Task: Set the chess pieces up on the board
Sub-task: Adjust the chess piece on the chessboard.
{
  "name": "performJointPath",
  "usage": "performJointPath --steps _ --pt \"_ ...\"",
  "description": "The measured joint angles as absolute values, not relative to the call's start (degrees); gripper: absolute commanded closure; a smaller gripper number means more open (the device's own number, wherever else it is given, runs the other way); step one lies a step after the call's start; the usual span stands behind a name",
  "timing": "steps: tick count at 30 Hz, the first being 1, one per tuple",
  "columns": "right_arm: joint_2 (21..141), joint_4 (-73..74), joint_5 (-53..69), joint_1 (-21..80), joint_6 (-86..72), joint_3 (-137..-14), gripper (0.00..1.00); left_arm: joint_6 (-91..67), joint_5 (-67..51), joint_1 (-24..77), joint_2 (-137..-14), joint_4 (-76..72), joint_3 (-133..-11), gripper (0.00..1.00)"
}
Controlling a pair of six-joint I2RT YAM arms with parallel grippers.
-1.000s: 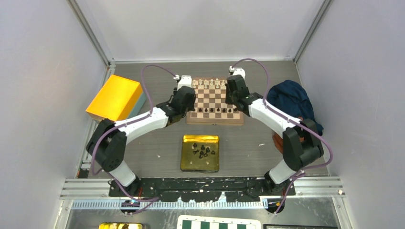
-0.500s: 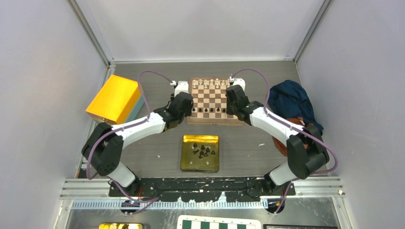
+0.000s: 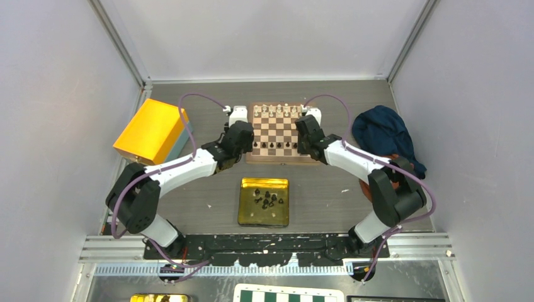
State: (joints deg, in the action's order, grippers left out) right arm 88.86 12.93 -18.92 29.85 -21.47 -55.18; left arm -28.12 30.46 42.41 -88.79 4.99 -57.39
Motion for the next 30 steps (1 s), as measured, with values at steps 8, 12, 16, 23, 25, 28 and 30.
performJointPath --steps 8,12,16,23,25,28,30 --pt "91.57 11.57 -18.65 29.04 -21.71 -54.92 0.99 -28.12 30.48 42.41 -88.79 4.16 -57.39 0.57" --pt "92.29 10.83 -18.33 28.49 -21.85 -54.92 0.99 -28.12 30.48 42.41 -88.79 3.64 -57.39 0.58" --pt "93.49 10.44 -17.91 27.99 -21.87 -54.92 0.99 -28.1 30.55 42.41 -88.79 3.42 -57.39 0.58" --pt "94.54 10.26 -17.21 27.62 -21.85 -54.92 0.99 -28.1 30.7 42.41 -88.79 3.27 -57.39 0.58" --pt "94.54 10.26 -17.02 27.55 -21.85 -54.92 0.99 -28.1 30.83 42.41 -88.79 3.27 -57.39 0.58" --pt "94.56 10.24 -16.82 27.46 -21.82 -54.92 0.99 -28.08 30.89 42.44 -88.79 3.25 -57.39 0.58" --pt "94.61 10.22 -16.78 27.35 -21.82 -54.92 0.99 -28.08 30.96 42.44 -88.79 3.25 -57.39 0.58"
